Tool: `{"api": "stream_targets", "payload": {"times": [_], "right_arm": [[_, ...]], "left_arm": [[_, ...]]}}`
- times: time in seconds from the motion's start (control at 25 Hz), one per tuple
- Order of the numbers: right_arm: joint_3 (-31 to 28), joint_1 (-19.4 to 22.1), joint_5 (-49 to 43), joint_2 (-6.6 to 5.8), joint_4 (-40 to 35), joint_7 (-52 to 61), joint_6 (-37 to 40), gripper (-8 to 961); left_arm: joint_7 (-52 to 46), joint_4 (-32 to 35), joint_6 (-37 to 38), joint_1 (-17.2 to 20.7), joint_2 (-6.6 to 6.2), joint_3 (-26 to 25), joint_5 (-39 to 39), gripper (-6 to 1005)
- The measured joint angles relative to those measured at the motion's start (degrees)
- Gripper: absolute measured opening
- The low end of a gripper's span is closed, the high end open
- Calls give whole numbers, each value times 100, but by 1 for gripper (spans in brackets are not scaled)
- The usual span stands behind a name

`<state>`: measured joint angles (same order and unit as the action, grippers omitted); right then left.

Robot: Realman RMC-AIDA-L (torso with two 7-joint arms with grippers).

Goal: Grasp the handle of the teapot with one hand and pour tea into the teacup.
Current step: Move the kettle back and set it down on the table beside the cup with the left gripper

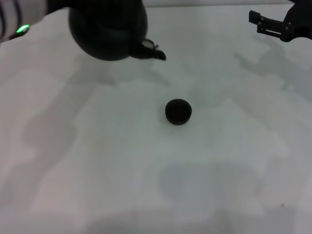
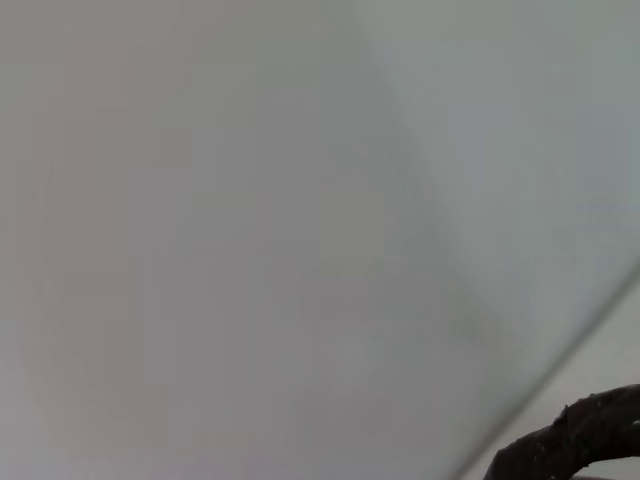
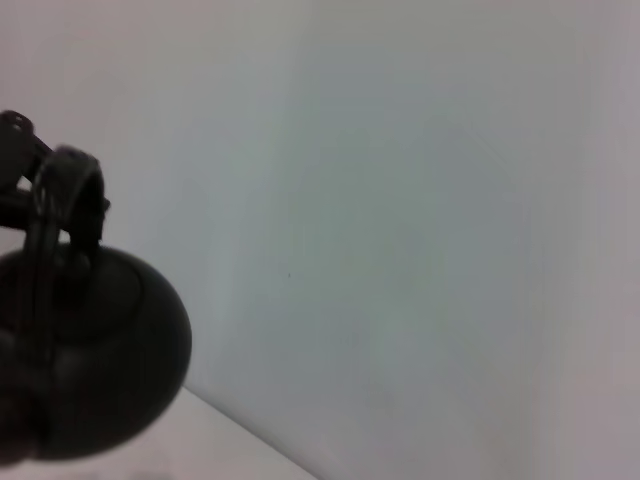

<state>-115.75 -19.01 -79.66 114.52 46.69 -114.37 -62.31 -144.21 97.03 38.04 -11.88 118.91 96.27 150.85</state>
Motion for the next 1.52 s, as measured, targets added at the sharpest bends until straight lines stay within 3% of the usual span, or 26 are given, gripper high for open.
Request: {"api": "stream_targets", "payload": {"times": [0.16, 0.24, 0.28, 0.32, 0.44, 0.6, 0.84, 1.0, 1.52], "right_arm": [[0, -26, -9, -13, -107, 2, 0, 870], [0, -22, -12, -18, -128, 3, 0, 871], [0, -8, -12, -22, -131, 4, -1, 871], [1, 8, -13, -27, -134, 6, 0, 871], [0, 21, -15, -52, -200, 10, -1, 871], [1, -34, -15, -58, -293, 12, 9, 871], [0, -41, -15, -61, -344, 13, 54, 871], [9, -41, -14, -55, -364, 50, 83, 870], [41, -50, -16, -17, -542, 51, 125, 870]], "left_arm": [[809, -139, -599, 558, -5, -311, -1258, 116], [1403, -344, -738, 715, -12, -538, -2064, 116], [1403, -344, -738, 715, -12, -538, -2064, 116], [2249, -688, -747, 778, -17, -850, -3236, 116], [3329, -1181, -620, 794, -20, -1183, -4520, 116], [4584, -1999, -78, 764, -15, -1760, -5761, 116], [7048, -3624, 1507, 628, -14, -2775, -7919, 116], [7610, -4258, 1858, 595, -6, -3151, -8181, 116], [8303, -5010, 1883, 693, -15, -3246, -8139, 115]]}}
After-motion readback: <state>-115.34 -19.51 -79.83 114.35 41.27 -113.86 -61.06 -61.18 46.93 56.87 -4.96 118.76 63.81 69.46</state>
